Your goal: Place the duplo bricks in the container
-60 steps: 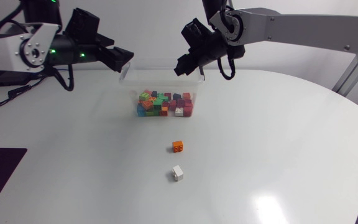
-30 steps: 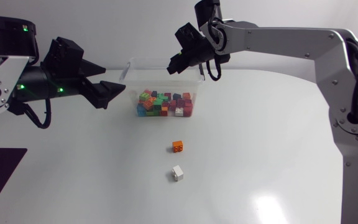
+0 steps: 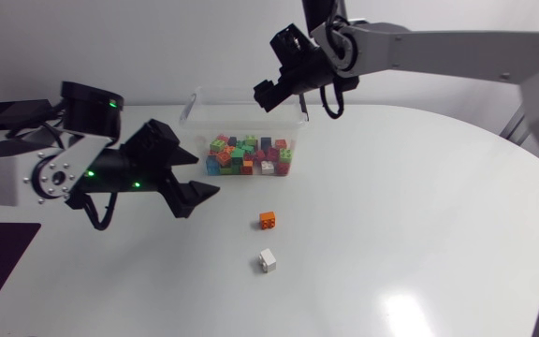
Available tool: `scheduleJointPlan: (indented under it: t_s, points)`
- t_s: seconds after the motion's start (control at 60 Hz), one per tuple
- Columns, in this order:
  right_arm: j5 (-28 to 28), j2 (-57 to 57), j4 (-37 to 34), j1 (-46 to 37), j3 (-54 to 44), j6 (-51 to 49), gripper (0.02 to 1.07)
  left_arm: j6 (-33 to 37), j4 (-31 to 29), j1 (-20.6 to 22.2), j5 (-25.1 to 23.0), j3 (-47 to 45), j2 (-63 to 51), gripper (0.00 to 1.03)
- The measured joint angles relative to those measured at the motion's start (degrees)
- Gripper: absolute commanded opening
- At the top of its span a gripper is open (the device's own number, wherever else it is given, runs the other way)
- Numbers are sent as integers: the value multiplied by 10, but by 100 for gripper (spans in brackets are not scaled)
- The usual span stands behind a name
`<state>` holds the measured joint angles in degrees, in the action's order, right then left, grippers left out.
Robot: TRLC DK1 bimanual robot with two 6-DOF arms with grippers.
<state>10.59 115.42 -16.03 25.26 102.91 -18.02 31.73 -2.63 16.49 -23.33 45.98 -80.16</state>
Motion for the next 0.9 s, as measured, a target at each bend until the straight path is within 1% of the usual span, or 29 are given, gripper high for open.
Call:
scheduleJointPlan:
  t_s: [0.183, 0.317, 0.4, 0.55, 0.7, 0.767, 0.85, 0.9]
  points:
    - [5, -165, 11, -8, -158, -13, 104, 17, 2, 44, 0, 12, -90, 99]
    - [23, -255, 10, -13, -272, -30, 104, 35, 7, 78, 0, 40, -144, 99]
    - [33, -293, 7, -13, -335, -33, 103, 50, 9, 90, 0, 66, -181, 98]
    - [42, -345, -11, -7, -436, -51, 103, 75, 12, 101, 0, 107, -236, 96]
    - [42, -360, -31, 10, -496, -65, 103, 92, 12, 115, 0, 129, -273, 96]
    - [42, -363, -38, 18, -512, -68, 102, 95, 12, 122, 0, 139, -289, 91]
    - [42, -365, -41, 32, -528, -69, 102, 98, 12, 126, 0, 153, -309, 91]
    - [42, -365, -42, 45, -537, -69, 102, 103, 12, 126, 0, 161, -320, 84]
